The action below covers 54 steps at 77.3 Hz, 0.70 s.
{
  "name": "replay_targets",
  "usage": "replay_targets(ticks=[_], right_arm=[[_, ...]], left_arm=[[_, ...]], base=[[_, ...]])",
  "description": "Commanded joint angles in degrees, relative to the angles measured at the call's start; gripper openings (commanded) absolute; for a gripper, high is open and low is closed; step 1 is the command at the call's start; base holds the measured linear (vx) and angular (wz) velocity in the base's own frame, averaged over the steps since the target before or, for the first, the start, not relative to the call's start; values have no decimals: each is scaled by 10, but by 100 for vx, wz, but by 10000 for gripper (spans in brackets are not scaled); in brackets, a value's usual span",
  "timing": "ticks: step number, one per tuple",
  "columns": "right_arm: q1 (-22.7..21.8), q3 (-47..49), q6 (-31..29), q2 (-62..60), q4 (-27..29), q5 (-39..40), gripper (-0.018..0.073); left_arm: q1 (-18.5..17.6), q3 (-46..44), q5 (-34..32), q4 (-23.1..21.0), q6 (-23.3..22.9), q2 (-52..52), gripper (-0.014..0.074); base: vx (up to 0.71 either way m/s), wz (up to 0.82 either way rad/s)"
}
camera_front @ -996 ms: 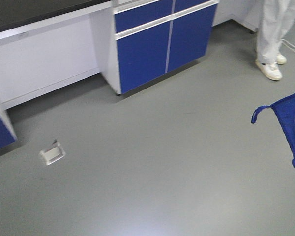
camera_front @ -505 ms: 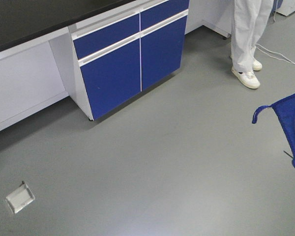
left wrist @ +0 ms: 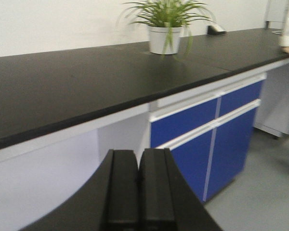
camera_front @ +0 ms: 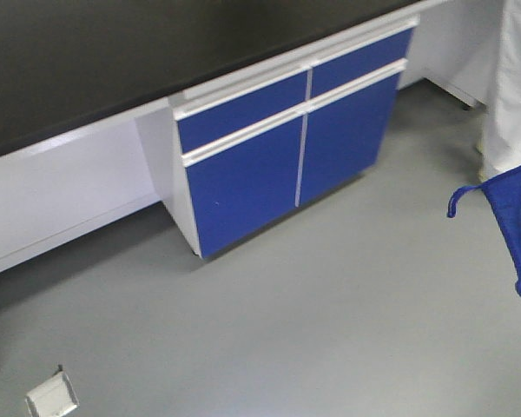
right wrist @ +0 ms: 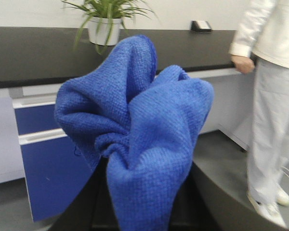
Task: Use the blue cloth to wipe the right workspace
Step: 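Turn the base to face the other black bench with the wall socket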
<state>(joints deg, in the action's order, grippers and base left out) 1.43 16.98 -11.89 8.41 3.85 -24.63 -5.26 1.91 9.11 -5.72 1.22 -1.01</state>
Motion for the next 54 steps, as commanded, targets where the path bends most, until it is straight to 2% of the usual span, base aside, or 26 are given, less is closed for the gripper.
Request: replay_targets(ticks=[1, 54], right_arm=[[0, 17, 1, 7, -2, 53, -4], [0, 17, 1, 7, -2, 53, -4]], left_arm=[[0, -14, -48, -2, 1, -6, -6], [0, -14, -48, -2, 1, -6, -6]], base=[[41, 45], [36, 52]])
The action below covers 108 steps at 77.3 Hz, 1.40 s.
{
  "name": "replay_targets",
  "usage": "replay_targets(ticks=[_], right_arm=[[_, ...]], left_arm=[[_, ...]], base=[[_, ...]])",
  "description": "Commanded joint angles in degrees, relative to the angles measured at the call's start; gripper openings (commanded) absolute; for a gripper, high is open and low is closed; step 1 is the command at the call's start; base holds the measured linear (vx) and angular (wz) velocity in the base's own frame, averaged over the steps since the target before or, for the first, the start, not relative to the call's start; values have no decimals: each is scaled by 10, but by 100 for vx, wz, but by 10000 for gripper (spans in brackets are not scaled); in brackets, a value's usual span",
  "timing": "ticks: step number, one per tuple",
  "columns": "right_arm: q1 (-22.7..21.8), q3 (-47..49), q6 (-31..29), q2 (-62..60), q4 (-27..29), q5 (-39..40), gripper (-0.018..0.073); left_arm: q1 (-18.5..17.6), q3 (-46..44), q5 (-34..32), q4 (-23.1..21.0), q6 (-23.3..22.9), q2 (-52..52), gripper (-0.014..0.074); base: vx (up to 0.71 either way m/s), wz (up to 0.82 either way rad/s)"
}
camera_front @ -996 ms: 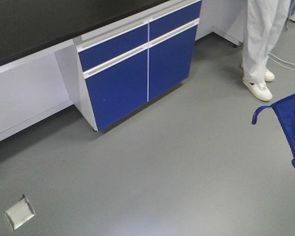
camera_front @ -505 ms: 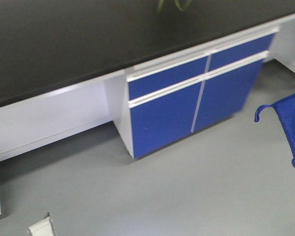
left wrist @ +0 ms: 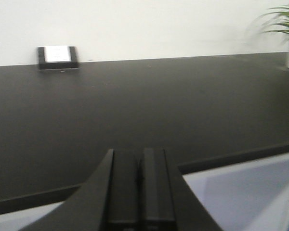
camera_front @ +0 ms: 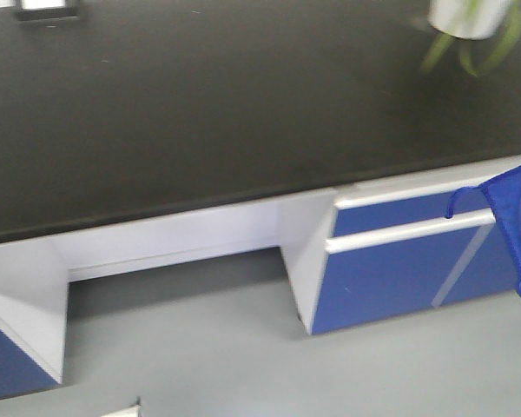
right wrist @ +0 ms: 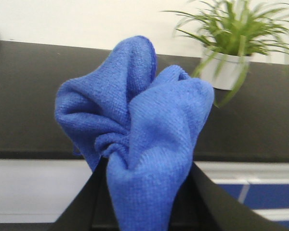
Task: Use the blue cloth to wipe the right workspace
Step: 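Turn the base to face the other black bench with the wall socket, then lower the held blue cloth toward the bench surface with the right gripper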
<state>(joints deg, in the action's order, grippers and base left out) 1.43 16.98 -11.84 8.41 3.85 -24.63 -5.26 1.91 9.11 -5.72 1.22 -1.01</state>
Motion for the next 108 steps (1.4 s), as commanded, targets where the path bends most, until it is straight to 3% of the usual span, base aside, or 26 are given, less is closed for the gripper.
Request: replay_targets(ticks=[1, 45, 108], right_arm=[[0, 17, 0, 7, -2, 53, -4], [0, 17, 0, 7, -2, 53, -4], [0, 17, 0, 7, -2, 53, -4]], left_arm=[[0, -14, -48, -2, 1, -6, -6], [0, -14, -48, -2, 1, -6, -6], [0, -14, -48, -2, 1, -6, -6]], base=[[33, 52], [30, 37], [18, 1]])
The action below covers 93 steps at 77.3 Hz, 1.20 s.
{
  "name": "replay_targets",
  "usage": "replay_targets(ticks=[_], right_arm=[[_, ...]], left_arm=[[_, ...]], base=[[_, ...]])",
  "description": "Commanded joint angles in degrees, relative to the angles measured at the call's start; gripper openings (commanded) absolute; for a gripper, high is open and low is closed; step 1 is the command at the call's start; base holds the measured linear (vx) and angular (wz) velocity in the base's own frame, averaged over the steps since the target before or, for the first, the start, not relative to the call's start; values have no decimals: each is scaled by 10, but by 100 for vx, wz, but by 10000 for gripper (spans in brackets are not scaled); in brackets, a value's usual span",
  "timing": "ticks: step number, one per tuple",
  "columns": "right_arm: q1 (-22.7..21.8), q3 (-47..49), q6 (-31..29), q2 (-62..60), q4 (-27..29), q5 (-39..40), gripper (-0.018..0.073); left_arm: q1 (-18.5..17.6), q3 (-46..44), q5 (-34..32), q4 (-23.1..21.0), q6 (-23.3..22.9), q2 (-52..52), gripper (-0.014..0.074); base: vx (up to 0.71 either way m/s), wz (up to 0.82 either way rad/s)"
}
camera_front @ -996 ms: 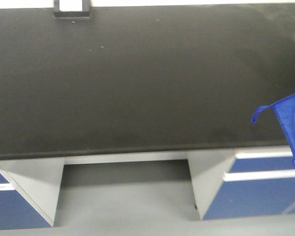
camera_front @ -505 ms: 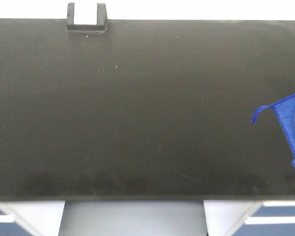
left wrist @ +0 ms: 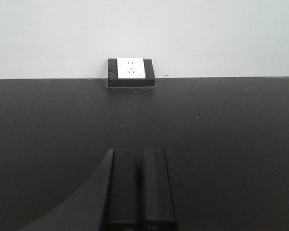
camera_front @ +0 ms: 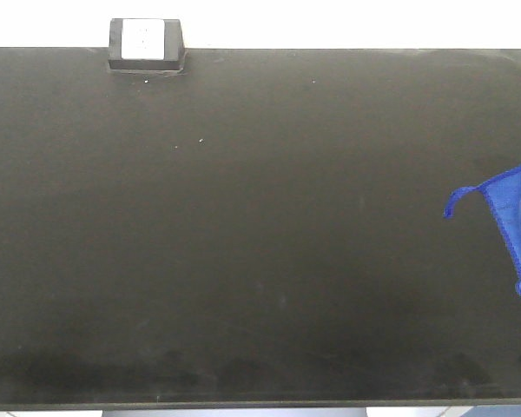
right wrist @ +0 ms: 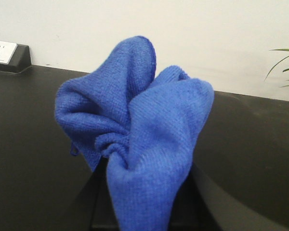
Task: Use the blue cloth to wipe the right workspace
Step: 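Lower the held blue cloth toward the bench surface with the right gripper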
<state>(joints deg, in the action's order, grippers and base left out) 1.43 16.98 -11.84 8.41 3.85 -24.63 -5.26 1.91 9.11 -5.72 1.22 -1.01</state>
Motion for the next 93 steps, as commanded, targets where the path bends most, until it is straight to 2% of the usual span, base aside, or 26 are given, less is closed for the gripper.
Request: replay_targets(ticks=[1, 55, 69, 78, 93], right_arm=[[0, 17, 0, 7, -2, 53, -4], [0, 17, 1, 7, -1, 56, -4], [0, 19, 10, 18, 31, 61, -4], [0, 34, 10, 72, 33, 57, -4], [0, 108, 10, 284, 35, 56, -4]], left_arm=[[0, -14, -48, -2, 1, -6, -6], [0, -14, -48, -2, 1, -6, -6], [0, -14, -48, -2, 1, -6, -6], [0, -14, -48, -2, 1, -6, -6], [0, -14, -48, -2, 1, -6, -6]], base=[[5, 0], [1, 0], [0, 0], [0, 0], [0, 0]])
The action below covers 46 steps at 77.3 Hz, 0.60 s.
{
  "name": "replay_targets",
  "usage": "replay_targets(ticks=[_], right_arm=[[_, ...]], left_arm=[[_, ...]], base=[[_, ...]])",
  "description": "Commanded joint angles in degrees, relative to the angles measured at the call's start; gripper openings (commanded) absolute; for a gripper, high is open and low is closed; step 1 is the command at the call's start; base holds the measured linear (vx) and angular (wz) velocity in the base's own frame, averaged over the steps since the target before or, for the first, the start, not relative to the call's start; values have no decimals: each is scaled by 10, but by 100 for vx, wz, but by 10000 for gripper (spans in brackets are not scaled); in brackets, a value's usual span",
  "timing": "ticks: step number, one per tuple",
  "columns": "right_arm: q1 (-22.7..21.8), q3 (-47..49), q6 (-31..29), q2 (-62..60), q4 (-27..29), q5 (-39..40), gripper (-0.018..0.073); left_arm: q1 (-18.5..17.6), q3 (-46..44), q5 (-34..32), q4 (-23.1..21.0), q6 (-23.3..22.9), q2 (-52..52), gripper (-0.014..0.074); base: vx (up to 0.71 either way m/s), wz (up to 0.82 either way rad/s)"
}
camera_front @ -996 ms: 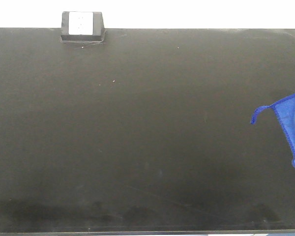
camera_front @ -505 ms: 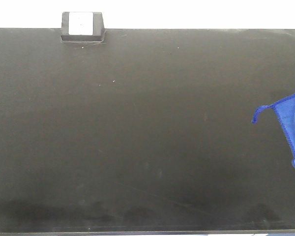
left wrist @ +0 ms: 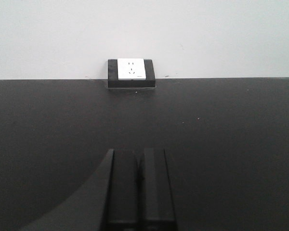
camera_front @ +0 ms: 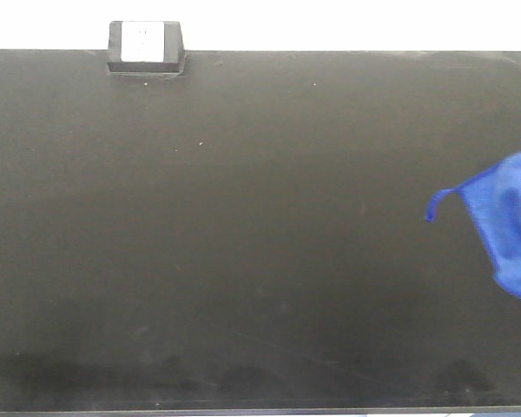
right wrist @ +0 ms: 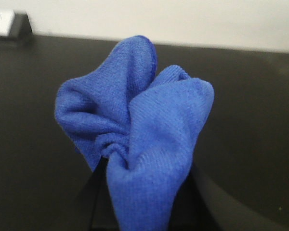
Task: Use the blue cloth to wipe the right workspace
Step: 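Lower the held blue cloth toward the bench surface with the right gripper, then wipe the cloth back and forth across the bench with the right gripper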
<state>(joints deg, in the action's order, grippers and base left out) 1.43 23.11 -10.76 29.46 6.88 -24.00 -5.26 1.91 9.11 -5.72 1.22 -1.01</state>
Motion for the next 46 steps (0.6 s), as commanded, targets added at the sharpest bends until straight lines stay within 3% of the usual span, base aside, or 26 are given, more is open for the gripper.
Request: replay_targets(ticks=[1, 26, 46], right_arm=[[0, 53, -1, 91, 4, 50, -4], [0, 187, -23, 426, 15, 50, -4], [0, 217, -63, 598, 30, 84, -4]], left_arm=[[0, -14, -48, -2, 1, -6, -6], [0, -14, -48, -2, 1, -6, -6], [0, -14, -48, -2, 1, -6, -6]], base=[[0, 0], [0, 0], [0, 0]])
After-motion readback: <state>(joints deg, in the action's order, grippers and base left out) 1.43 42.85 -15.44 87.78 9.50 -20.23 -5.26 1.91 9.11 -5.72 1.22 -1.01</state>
